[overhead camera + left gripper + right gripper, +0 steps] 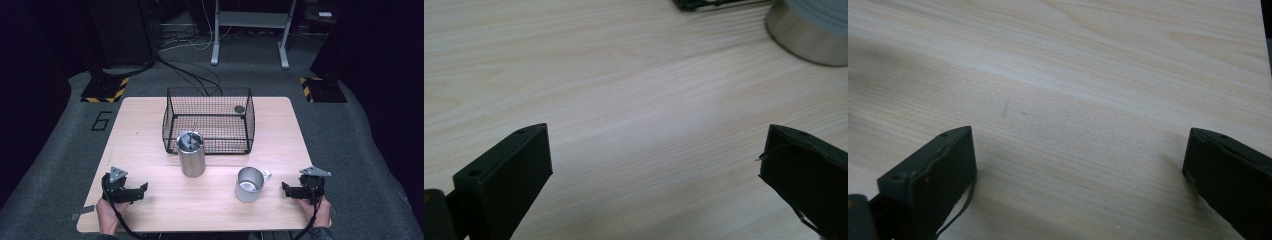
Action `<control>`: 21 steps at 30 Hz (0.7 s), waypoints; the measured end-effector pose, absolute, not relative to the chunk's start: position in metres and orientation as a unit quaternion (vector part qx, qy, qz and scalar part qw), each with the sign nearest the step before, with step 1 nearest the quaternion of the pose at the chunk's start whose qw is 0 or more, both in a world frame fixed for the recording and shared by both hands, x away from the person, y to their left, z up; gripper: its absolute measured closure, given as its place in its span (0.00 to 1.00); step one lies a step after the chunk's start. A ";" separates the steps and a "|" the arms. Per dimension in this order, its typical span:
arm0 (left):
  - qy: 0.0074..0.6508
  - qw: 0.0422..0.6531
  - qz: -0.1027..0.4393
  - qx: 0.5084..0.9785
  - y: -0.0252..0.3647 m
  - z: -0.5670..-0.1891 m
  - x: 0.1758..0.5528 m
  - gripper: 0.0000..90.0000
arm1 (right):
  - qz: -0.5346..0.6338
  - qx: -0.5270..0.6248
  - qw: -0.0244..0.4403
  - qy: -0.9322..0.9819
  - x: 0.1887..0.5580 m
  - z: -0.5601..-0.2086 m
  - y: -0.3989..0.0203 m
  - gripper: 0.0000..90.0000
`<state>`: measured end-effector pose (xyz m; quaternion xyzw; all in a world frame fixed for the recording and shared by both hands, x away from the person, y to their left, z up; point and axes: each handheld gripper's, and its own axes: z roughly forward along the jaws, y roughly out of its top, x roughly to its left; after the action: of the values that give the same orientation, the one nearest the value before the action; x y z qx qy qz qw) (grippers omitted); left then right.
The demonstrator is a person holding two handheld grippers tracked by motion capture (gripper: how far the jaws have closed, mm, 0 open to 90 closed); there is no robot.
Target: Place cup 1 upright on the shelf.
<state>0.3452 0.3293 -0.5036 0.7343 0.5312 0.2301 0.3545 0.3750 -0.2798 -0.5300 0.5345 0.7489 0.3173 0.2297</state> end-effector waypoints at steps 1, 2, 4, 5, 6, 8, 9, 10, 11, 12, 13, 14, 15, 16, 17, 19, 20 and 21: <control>0.526 0.362 0.232 0.734 0.326 -0.499 0.345 0.00 | 0.318 0.535 0.230 0.748 0.375 -0.530 -0.280 0.00; 0.523 0.364 0.232 0.735 0.325 -0.496 0.344 0.00 | 0.318 0.536 0.228 0.748 0.375 -0.530 -0.280 0.00; 0.513 0.371 0.231 0.739 0.318 -0.488 0.344 0.00 | 0.318 0.536 0.228 0.748 0.375 -0.530 -0.280 0.00; 0.509 0.373 0.230 0.741 0.316 -0.485 0.344 0.00 | 0.318 0.536 0.228 0.748 0.375 -0.530 -0.279 0.00; 0.509 0.373 0.230 0.741 0.316 -0.485 0.344 0.00 | 0.318 0.536 0.228 0.748 0.375 -0.530 -0.279 0.00; 0.502 0.378 0.228 0.744 0.312 -0.480 0.344 0.00 | 0.317 0.536 0.228 0.748 0.375 -0.530 -0.279 0.00; 0.498 0.385 0.226 0.743 0.308 -0.475 0.345 0.00 | 0.318 0.536 0.228 0.748 0.375 -0.530 -0.280 0.00; 0.498 0.385 0.226 0.743 0.308 -0.475 0.345 0.00 | 0.318 0.536 0.228 0.748 0.375 -0.530 -0.280 0.00; 0.493 0.392 0.220 0.745 0.303 -0.470 0.346 0.00 | 0.318 0.536 0.228 0.748 0.375 -0.530 -0.280 0.00; 0.493 0.392 0.220 0.745 0.303 -0.470 0.346 0.00 | 0.318 0.536 0.228 0.748 0.375 -0.530 -0.280 0.00; 0.490 0.397 0.216 0.746 0.299 -0.467 0.347 0.00 | 0.317 0.536 0.228 0.748 0.375 -0.530 -0.280 0.00; 0.488 0.400 0.217 0.745 0.297 -0.466 0.347 0.00 | 0.317 0.536 0.228 0.748 0.375 -0.530 -0.280 0.00; 0.477 0.407 0.212 0.749 0.292 -0.460 0.348 0.00 | 0.318 0.536 0.228 0.748 0.375 -0.530 -0.280 0.00; 0.475 0.411 0.207 0.750 0.289 -0.456 0.349 0.00 | 0.318 0.536 0.228 0.748 0.375 -0.530 -0.280 0.00; 0.470 0.415 0.207 0.751 0.287 -0.453 0.349 0.00 | 0.318 0.536 0.228 0.748 0.375 -0.530 -0.280 0.00; 0.463 0.421 0.206 0.752 0.282 -0.447 0.351 0.00 | 0.318 0.536 0.228 0.748 0.375 -0.530 -0.279 0.00; 0.459 0.425 0.205 0.753 0.279 -0.444 0.352 0.00 | 0.318 0.536 0.228 0.748 0.375 -0.530 -0.280 0.00; 0.456 0.428 0.203 0.753 0.277 -0.441 0.353 0.00 | 0.318 0.536 0.228 0.748 0.375 -0.530 -0.280 0.00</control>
<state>0.3527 0.2765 -0.4414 0.7534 0.4558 0.2026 0.4285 0.3750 -0.2796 -0.5300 0.5358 0.7483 0.3176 0.2283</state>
